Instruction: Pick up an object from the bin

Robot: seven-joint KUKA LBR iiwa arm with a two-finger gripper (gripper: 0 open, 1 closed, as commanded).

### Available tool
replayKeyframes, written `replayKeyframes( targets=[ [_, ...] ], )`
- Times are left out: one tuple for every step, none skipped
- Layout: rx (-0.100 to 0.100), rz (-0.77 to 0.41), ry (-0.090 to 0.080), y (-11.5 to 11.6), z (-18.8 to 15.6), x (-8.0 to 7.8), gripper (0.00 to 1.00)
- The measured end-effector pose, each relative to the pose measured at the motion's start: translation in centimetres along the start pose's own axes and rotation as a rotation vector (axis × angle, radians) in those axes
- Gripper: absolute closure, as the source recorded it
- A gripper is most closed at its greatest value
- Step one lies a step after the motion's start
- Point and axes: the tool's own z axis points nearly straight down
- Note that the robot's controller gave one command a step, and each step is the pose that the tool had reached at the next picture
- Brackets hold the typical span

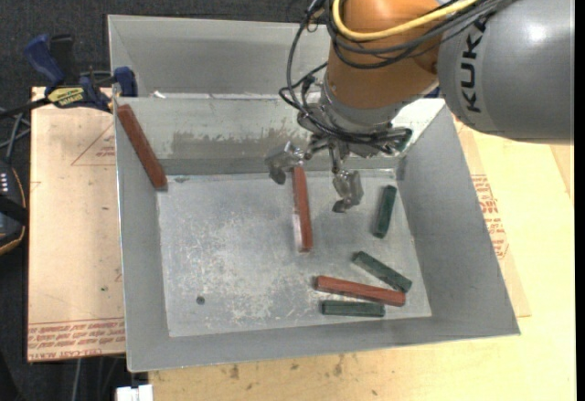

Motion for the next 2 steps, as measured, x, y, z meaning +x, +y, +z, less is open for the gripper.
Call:
replayKeyframes(
  targets=[
    [0.004,-0.090,-0.002,-0.1,3.3,0.7,0.00],
    [-0.003,-0.471,0.001,0.4,12.0,2.6,1.00]
  ],
)
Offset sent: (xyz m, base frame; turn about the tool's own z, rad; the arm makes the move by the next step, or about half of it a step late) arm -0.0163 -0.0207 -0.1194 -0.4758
